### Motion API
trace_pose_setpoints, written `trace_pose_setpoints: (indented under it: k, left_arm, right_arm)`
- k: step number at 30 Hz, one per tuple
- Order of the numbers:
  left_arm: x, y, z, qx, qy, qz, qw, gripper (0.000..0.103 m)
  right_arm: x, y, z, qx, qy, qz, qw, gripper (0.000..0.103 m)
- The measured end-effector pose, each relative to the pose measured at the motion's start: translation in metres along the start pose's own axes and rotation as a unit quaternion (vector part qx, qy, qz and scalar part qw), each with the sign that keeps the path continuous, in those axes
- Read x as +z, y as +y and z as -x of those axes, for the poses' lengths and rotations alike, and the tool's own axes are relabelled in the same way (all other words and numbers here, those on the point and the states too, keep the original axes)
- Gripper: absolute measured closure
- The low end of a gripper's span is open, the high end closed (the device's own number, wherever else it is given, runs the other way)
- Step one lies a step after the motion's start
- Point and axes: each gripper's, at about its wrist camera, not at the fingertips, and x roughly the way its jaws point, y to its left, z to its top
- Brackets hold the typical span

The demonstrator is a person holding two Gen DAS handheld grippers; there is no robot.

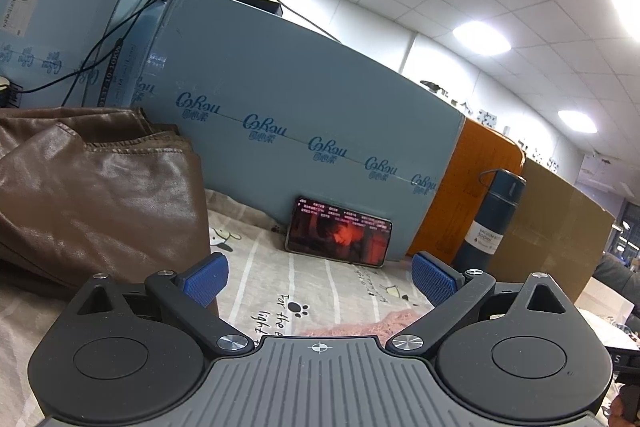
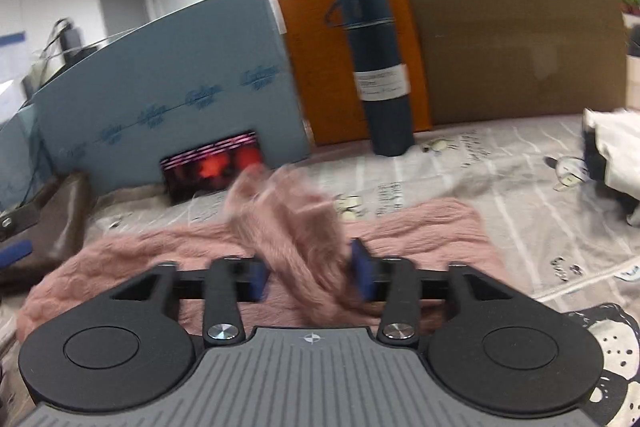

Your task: Fold clothes

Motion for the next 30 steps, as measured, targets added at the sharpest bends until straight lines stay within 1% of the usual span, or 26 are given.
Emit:
trace_pose_setpoints:
  k: [2,4,7,9,10,15,16,18,19,20,22,23,24,25,26,27,30]
  left_arm:
    - [0.0,0.001,-0.001,-0.006,0.004,0.005,1.0,0.003]
    - [0.0,0.002,-0.001,-0.011,0.007,0.01,0.9999,0.003]
    - [0.0,0.003,-0.002,-0.013,0.012,0.013,0.9998,0.003]
    - [-0.001,0.003,-0.004,-0.017,0.018,0.014,0.9996,0.003]
    - [-0.001,0.003,-0.004,-0.02,0.022,0.015,0.9995,0.003]
    - [-0.003,-0.001,-0.007,-0.024,0.036,0.002,0.9991,0.003]
    - [-0.004,-0.002,-0.008,-0.018,0.04,-0.002,0.999,0.003]
    - [-0.005,-0.004,-0.011,-0.006,0.05,-0.011,0.9987,0.003]
    - [-0.006,-0.005,-0.012,0.0,0.054,-0.016,0.9984,0.003]
    - [-0.007,-0.007,-0.014,0.008,0.061,-0.024,0.9978,0.003]
    - [-0.01,-0.009,-0.019,0.024,0.076,-0.041,0.996,0.003]
    - [-0.012,-0.011,-0.021,0.031,0.083,-0.049,0.9948,0.003]
    - [-0.013,-0.012,-0.024,0.039,0.091,-0.058,0.9934,0.003]
    - [-0.015,-0.013,-0.026,0.047,0.098,-0.066,0.9919,0.003]
    - [-0.016,-0.014,-0.028,0.054,0.105,-0.075,0.9901,0.003]
    - [-0.018,-0.016,-0.031,0.062,0.112,-0.083,0.9882,0.003]
    - [-0.023,-0.02,-0.038,0.085,0.134,-0.109,0.9813,0.003]
  right_arm:
    - [-0.002,0.007,0.006,0.023,0.003,0.005,1.0,0.04]
    - [-0.004,0.017,0.005,0.042,0.005,0.01,0.999,0.035]
    - [-0.008,0.028,0.005,0.065,0.011,0.013,0.998,0.033]
    - [-0.009,0.03,-0.002,0.081,0.032,0.008,0.996,0.031]
    - [-0.01,0.028,-0.006,0.087,0.042,-0.001,0.995,0.029]
    - [-0.009,0.011,-0.013,0.11,0.049,-0.059,0.991,0.029]
    - [-0.008,0.007,-0.011,0.111,0.041,-0.072,0.99,0.029]
    - [-0.003,-0.006,0.005,0.1,-0.008,-0.104,0.989,0.028]
    - [-0.001,-0.013,0.013,0.095,-0.032,-0.12,0.988,0.026]
    - [0.0,-0.02,0.021,0.078,-0.056,-0.138,0.986,0.023]
    - [0.001,-0.037,0.03,-0.004,-0.091,-0.174,0.98,0.021]
    - [-0.001,-0.044,0.032,-0.046,-0.099,-0.188,0.976,0.021]
    - [-0.002,-0.052,0.033,-0.085,-0.1,-0.204,0.97,0.021]
    - [-0.005,-0.059,0.032,-0.107,-0.095,-0.22,0.965,0.021]
    - [-0.007,-0.065,0.03,-0.111,-0.086,-0.233,0.962,0.021]
    - [-0.009,-0.07,0.028,-0.105,-0.077,-0.244,0.961,0.021]
    - [-0.01,-0.072,0.014,-0.092,-0.044,-0.248,0.963,0.021]
